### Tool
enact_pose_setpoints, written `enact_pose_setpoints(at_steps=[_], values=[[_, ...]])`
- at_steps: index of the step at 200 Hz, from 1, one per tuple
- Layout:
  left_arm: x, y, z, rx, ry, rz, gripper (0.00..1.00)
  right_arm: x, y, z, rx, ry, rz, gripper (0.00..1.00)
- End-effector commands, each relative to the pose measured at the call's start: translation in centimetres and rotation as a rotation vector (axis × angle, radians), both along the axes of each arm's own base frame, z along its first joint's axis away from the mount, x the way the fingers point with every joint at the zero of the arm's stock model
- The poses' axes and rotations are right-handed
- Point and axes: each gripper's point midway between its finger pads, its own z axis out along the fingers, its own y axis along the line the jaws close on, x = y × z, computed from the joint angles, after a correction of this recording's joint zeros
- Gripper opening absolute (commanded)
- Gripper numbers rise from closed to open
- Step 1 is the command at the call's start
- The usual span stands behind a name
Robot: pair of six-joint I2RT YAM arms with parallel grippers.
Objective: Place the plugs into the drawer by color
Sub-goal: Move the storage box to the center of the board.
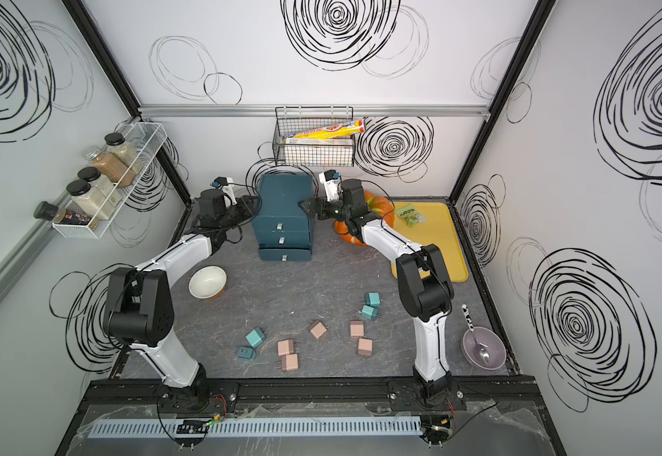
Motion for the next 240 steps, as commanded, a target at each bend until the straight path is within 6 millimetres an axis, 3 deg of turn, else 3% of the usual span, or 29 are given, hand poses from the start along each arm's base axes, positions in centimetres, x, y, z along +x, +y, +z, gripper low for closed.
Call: enact_pose_setpoints(at_steps=[1,53,108,141,153,170,184,211,240], values=[[-4.5,-4.7,-4.6,-0.055,0.189,-0.173,0.34,-1.1,0.3,-0.6,-0.003,0.054,0.036,0.78],[-9.1,-9.3,-2.8,-0.076,0.159,-0.268,0.45,-4.6,-2.0,-0.5,-0.051,0.063,0.009,0.76],[-8.7,-9.0,-3.5,-0.05,0.2,-0.236,0.58,-7.8,-4.1,-1.3,-0.094,0.121,-0.021,0.74],[-9.0,-7.8,-1.6,-0.042,0.179,-0.174,0.82,-8.3,-4.7,-1.5,-0.122,0.124,-0.034,0.73],[-10.3,-6.5,0.0,-0.037,0.138,-0.116,0.92,-8.3,-5.0,-1.8,-0.152,0.121,-0.041,0.74],[-13.0,-3.8,2.5,-0.062,0.056,0.004,0.89,-7.8,-6.2,-2.7,-0.24,0.132,-0.095,0.73],[-15.6,-3.5,3.8,-0.179,-0.02,-0.01,0.87,-7.7,-6.9,-3.4,-0.288,0.125,-0.121,0.73],[-20.8,-7.0,3.9,-0.491,-0.079,-0.177,0.84,-8.1,-7.1,-4.0,-0.292,0.11,-0.116,0.73],[-23.2,-9.4,3.8,-0.673,-0.114,-0.212,0.81,-8.6,-6.9,-3.5,-0.275,0.104,-0.095,0.71]])
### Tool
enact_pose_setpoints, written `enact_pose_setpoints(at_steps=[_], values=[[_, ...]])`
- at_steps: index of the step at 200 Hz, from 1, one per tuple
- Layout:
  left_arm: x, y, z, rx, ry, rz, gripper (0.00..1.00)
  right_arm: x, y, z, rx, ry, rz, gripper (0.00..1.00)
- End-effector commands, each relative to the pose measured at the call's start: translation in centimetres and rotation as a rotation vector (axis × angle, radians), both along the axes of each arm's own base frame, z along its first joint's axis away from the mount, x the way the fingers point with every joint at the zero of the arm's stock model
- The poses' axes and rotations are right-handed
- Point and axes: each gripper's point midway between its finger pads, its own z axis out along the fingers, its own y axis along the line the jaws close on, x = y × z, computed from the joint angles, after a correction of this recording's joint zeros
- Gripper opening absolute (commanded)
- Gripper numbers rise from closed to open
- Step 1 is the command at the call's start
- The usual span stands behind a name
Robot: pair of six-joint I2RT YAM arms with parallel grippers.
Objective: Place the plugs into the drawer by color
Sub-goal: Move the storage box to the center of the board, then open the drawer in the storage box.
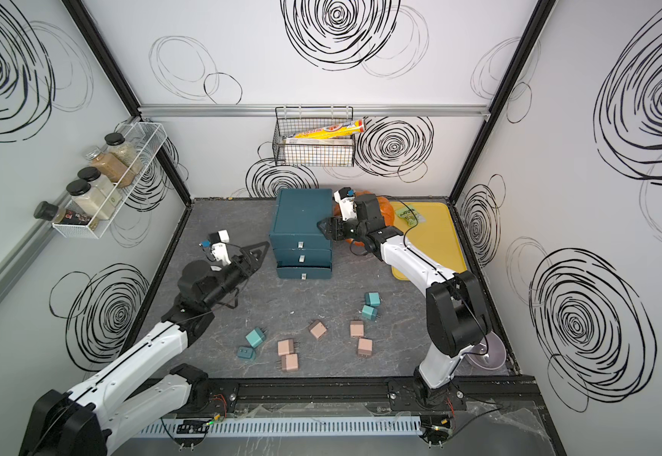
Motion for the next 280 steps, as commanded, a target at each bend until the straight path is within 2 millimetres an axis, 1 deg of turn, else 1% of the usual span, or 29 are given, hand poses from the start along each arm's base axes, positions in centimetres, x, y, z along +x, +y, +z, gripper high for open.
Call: enact_pose_setpoints(at_steps=[1,14,28,40,54,64,84,89,102,113,123,137,152,176,205,236,248,259,280], values=[[-1.5,-1.8,2.9,-0.248,-0.07,-0.035,0.81,-1.5,-0.5,-1.7,-0.053,0.039,0.016,0.71],[-1.1,-2.1,2.4,-0.262,-0.049,0.005,0.79,-2.0,-0.4,-1.5,-0.032,0.023,0.032,0.72],[-0.6,-2.6,1.9,-0.279,-0.037,-0.006,0.78,-2.6,0.1,-1.2,0.008,-0.003,0.068,0.72],[-0.1,-3.2,1.0,-0.304,-0.015,-0.018,0.77,-2.7,0.1,-1.0,0.023,-0.006,0.067,0.72],[0.4,-4.2,0.4,-0.326,-0.009,-0.036,0.76,-2.8,0.1,-0.8,0.018,-0.004,0.071,0.72],[0.8,-4.6,-0.1,-0.334,0.001,-0.037,0.74,-2.7,-0.1,-1.0,0.003,0.001,0.06,0.72],[1.4,-5.6,-0.4,-0.319,-0.003,-0.037,0.69,-2.8,-0.2,-1.5,0.001,-0.002,0.056,0.72],[1.5,-5.8,-0.1,-0.312,-0.016,-0.033,0.69,-2.8,-0.2,-1.5,0.003,-0.005,0.06,0.72],[2.0,-6.6,-0.1,-0.266,-0.012,-0.008,0.69,-2.9,-0.1,-1.8,0.002,-0.001,0.065,0.72],[2.7,-7.1,-0.4,-0.235,0.007,0.002,0.69,-2.8,-0.2,-2.0,-0.004,-0.002,0.065,0.72],[3.0,-7.4,-0.7,-0.25,0.011,-0.002,0.68,-2.9,-0.3,-2.2,-0.012,0.001,0.061,0.72],[3.6,-7.5,-1.3,-0.273,0.02,-0.007,0.65,-2.9,-0.3,-2.3,-0.016,0.002,0.06,0.72],[4.3,-7.8,-2.5,-0.246,0.045,0.0,0.62,-3.0,-0.3,-2.3,-0.008,0.0,0.063,0.72],[5.0,-7.7,-3.1,-0.224,0.045,0.033,0.58,-3.1,-0.2,-2.4,-0.004,0.003,0.073,0.72],[5.8,-8.0,-2.7,-0.233,0.036,0.029,0.53,-3.2,-0.3,-2.5,-0.009,0.002,0.07,0.71],[6.3,-7.8,-1.9,-0.239,0.012,0.053,0.52,-3.3,-0.6,-2.8,-0.015,-0.001,0.057,0.71],[6.6,-7.5,-1.6,-0.24,0.009,0.057,0.49,-3.2,-0.5,-2.8,-0.012,0.001,0.062,0.71],[6.9,-7.2,-1.9,-0.236,0.021,0.061,0.41,-3.2,-0.4,-3.1,-0.016,0.006,0.061,0.71],[7.4,-7.1,-2.3,-0.228,0.031,0.046,0.4,-3.0,-0.4,-3.3,-0.025,0.015,0.063,0.7]])
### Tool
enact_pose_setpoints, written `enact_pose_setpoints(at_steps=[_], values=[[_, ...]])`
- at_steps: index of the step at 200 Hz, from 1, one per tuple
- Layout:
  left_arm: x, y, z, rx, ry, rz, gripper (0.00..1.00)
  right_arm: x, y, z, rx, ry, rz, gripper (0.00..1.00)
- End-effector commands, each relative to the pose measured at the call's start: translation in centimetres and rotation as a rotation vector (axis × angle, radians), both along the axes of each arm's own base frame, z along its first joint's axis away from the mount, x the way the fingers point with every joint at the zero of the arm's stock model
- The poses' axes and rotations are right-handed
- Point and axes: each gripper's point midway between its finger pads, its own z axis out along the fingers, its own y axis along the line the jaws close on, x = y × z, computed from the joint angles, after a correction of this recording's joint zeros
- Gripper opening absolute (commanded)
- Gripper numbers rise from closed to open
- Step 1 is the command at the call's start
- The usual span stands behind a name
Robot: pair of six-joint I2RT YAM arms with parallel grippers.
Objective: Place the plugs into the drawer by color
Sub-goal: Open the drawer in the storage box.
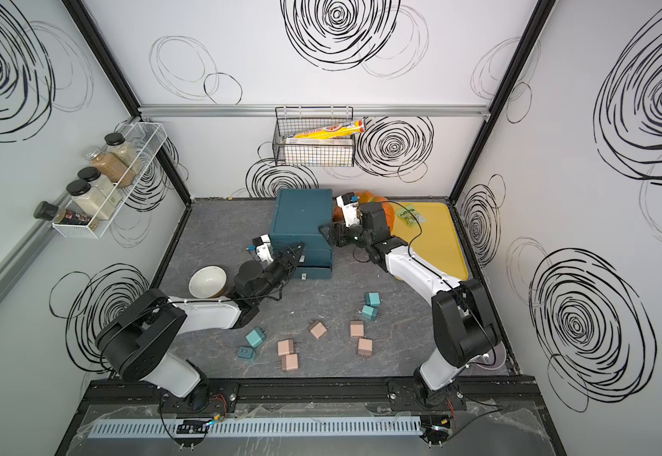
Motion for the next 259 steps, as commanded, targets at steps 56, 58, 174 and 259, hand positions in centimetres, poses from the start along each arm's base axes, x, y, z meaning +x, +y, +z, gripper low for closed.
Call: enact_pose_setpoints(at_steps=[56,58,174,259], values=[[1.5,-1.6,0.8,0.031,-0.03,-0.074,0.0,-1.1,-0.4,-3.9,-0.092,0.096,0.009,0.7],[1.5,-1.6,0.8,0.033,-0.029,-0.076,0.0,-1.1,-0.4,-3.9,-0.092,0.097,0.009,0.7],[-9.2,-1.8,2.3,-0.01,-0.082,-0.251,0.0,-1.0,-0.1,-5.0,-0.097,0.14,0.02,0.7],[-11.6,-0.1,-1.7,0.087,-0.023,-0.213,0.1,-1.0,0.1,-5.5,-0.098,0.156,0.03,0.69]])
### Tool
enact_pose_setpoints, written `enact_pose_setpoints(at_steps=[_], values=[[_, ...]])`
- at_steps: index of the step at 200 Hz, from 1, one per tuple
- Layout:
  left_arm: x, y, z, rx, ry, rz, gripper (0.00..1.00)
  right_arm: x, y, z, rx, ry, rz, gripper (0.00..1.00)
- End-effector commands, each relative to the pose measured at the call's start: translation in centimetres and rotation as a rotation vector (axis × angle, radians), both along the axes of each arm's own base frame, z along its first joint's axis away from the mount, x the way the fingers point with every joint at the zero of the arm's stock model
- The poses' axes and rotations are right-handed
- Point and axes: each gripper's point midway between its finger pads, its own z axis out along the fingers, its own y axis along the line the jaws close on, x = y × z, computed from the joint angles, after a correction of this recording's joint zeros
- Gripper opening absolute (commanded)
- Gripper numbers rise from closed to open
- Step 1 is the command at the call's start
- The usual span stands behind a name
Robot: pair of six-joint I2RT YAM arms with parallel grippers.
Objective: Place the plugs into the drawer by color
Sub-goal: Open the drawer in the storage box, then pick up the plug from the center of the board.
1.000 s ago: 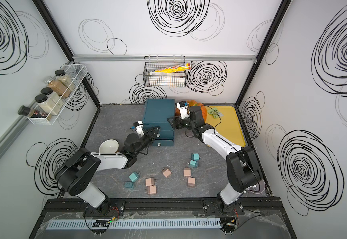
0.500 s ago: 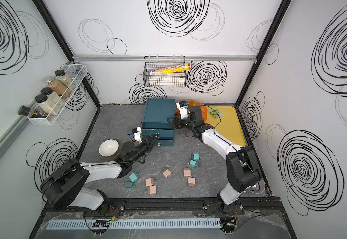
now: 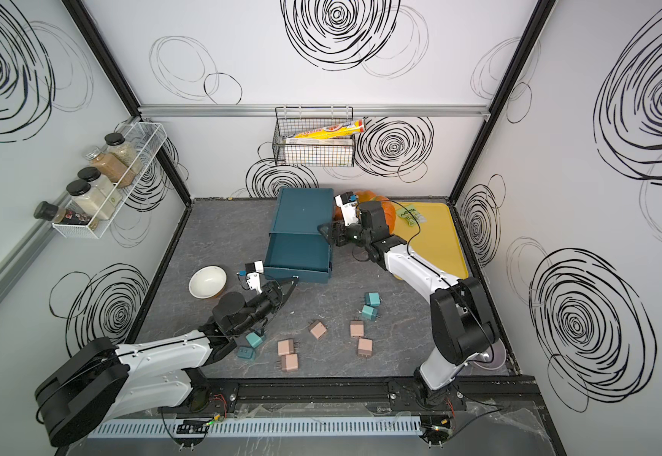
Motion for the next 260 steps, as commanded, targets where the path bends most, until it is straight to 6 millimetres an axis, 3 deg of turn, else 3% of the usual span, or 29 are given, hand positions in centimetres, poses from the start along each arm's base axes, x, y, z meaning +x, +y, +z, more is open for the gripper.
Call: enact_pose_setpoints(at_steps=[1,47,61,78,97,121,141,155,172,195,216,234,260], values=[[-0.4,-0.2,0.0,0.003,-0.033,-0.023,0.11,-1.3,-0.2,-5.5,-0.099,0.151,0.02,0.69],[-0.6,-0.4,0.1,0.001,-0.054,-0.046,0.48,-1.6,-0.2,-4.7,-0.085,0.137,0.023,0.7],[-0.7,-0.1,0.1,0.024,-0.056,-0.035,0.72,-1.7,0.0,-3.6,-0.061,0.119,0.034,0.72],[-0.8,0.6,0.1,0.066,-0.056,-0.014,0.93,-1.5,0.3,-2.0,-0.034,0.098,0.041,0.75],[-1.1,1.8,-0.4,0.15,-0.045,0.001,0.99,-1.4,0.2,0.5,-0.036,0.071,0.04,0.77],[-1.5,4.1,-1.1,0.244,-0.028,0.02,0.99,-2.1,-0.6,3.2,-0.03,0.019,0.016,0.79],[-2.1,5.5,-1.4,0.363,-0.031,0.017,0.99,-3.4,-1.8,4.0,-0.039,0.005,-0.01,0.79],[-2.2,6.8,-2.2,0.507,-0.01,0.034,0.99,-4.8,-3.3,3.3,-0.069,0.021,-0.053,0.77],[-2.5,7.8,-3.6,0.608,0.02,0.041,0.99,-6.6,-6.4,1.0,-0.131,0.059,-0.166,0.76],[-3.1,7.8,-4.8,0.623,0.009,0.012,0.98,-9.7,-10.7,-3.4,-0.241,0.183,-0.313,0.75],[-3.5,7.5,-4.4,0.603,-0.041,-0.01,0.99,-13.1,-13.4,-8.3,-0.312,0.322,-0.391,0.71],[-3.8,7.1,-3.5,0.584,-0.087,-0.032,0.99,-15.4,-14.9,-11.1,-0.347,0.41,-0.437,0.7],[-4.0,6.3,-3.4,0.585,-0.121,-0.082,0.99,-17.7,-14.7,-14.2,-0.4,0.491,-0.431,0.71]])
